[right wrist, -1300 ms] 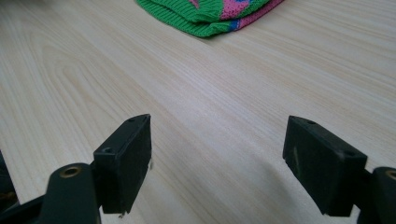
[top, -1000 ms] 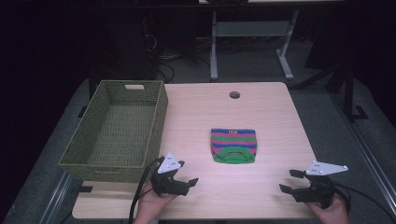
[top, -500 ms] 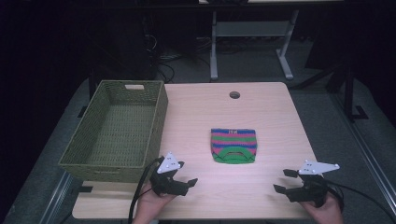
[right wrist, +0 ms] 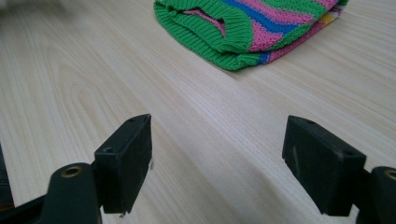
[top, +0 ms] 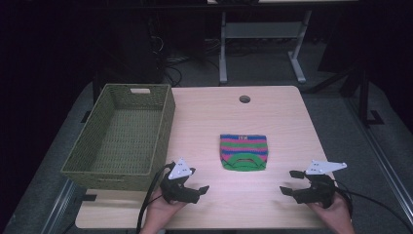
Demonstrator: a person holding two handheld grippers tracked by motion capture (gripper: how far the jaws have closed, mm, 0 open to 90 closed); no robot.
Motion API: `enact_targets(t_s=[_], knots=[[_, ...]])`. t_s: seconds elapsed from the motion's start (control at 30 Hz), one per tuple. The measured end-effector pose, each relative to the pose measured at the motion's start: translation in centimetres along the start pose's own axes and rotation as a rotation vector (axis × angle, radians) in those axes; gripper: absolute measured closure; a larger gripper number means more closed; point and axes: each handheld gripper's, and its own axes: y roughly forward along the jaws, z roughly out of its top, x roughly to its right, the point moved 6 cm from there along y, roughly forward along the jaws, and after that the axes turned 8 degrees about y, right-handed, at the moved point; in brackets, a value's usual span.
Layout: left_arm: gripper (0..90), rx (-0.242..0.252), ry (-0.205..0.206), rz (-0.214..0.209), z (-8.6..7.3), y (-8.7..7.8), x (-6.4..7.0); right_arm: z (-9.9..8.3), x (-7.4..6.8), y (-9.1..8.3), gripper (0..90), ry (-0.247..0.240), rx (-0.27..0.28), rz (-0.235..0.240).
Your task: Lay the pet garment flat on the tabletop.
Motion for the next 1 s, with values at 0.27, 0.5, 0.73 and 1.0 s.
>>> enact_targets(t_s=[0.27, 0.5, 0.73, 1.0], knots=[[22.4, 0.001, 0.005, -0.017, 1.4, 0.7, -0.2, 0.9, 0.1, 0.0, 24.2, -0.001, 0.000, 0.004], [23.7, -0.008, 0.005, -0.027, 2.8, 1.8, -0.6, 2.5, 0.6, 0.5, 25.3, 0.005, 0.008, 0.016], [27.0, 0.023, -0.018, -0.018, 4.2, 2.8, -1.6, 3.9, 1.1, 1.2, 25.5, 0.013, -0.010, 0.018], [29.7, 0.014, -0.011, -0.017, 5.7, 4.4, -2.4, 5.5, 1.4, 2.1, 27.0, 0.001, -0.027, 0.008]])
